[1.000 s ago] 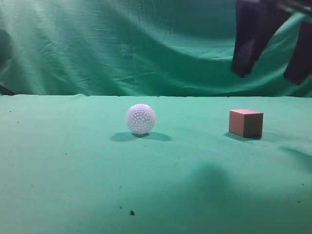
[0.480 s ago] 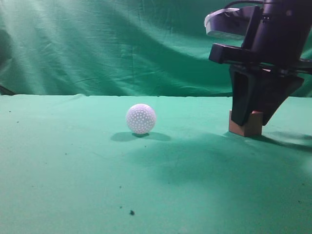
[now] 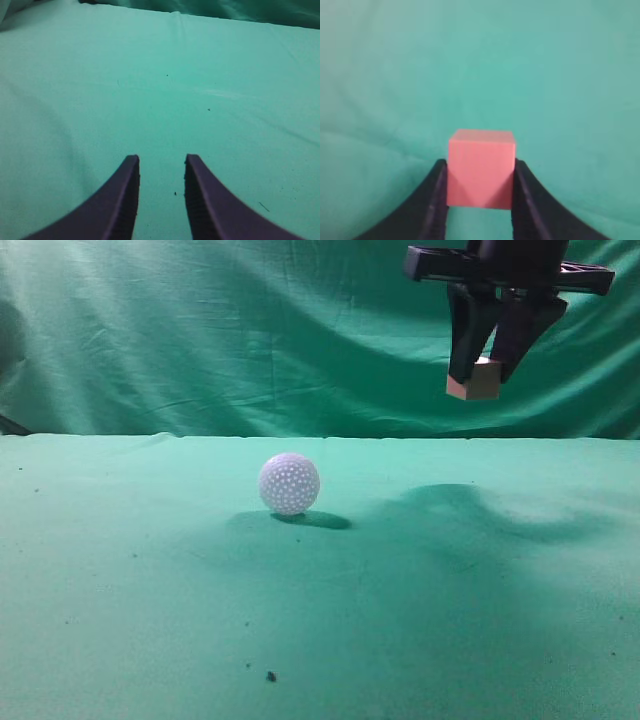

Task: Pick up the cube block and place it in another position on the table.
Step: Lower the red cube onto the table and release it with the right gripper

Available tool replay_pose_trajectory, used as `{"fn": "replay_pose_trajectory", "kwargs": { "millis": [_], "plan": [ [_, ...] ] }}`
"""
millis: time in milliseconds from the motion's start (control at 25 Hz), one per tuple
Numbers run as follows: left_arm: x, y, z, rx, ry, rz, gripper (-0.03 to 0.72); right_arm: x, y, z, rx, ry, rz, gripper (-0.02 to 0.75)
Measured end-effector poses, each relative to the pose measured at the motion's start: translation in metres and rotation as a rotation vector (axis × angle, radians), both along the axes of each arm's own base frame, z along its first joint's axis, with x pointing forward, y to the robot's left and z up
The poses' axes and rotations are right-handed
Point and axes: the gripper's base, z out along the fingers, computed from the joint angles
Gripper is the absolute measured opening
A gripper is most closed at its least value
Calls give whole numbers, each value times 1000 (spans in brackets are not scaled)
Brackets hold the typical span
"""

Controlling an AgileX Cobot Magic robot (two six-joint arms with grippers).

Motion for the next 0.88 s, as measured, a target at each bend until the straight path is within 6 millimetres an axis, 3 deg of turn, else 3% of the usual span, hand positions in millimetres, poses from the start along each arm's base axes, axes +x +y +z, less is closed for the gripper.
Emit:
{"fn": "replay_pose_trajectory", "kwargs": {
  "millis": [200,400,640,720,760,880],
  "plan": [
    [0,0,0,0,0,0,262,29,-7,-28,-28,50,-41,221],
    [0,0,0,0,0,0,262,40,-6,-60,-53,110,-46,221],
    [0,0,0,0,0,0,262,40,-6,-65,-59,128,-47,522],
    [0,0,0,0,0,0,262,38,-7,-55,-59,126,-48,523],
    [0,0,0,0,0,0,262,36,-8,-47,-57,122,-49,482],
    [0,0,0,0,0,0,262,25,-12,-8,-41,83,-55,246]
  ]
}}
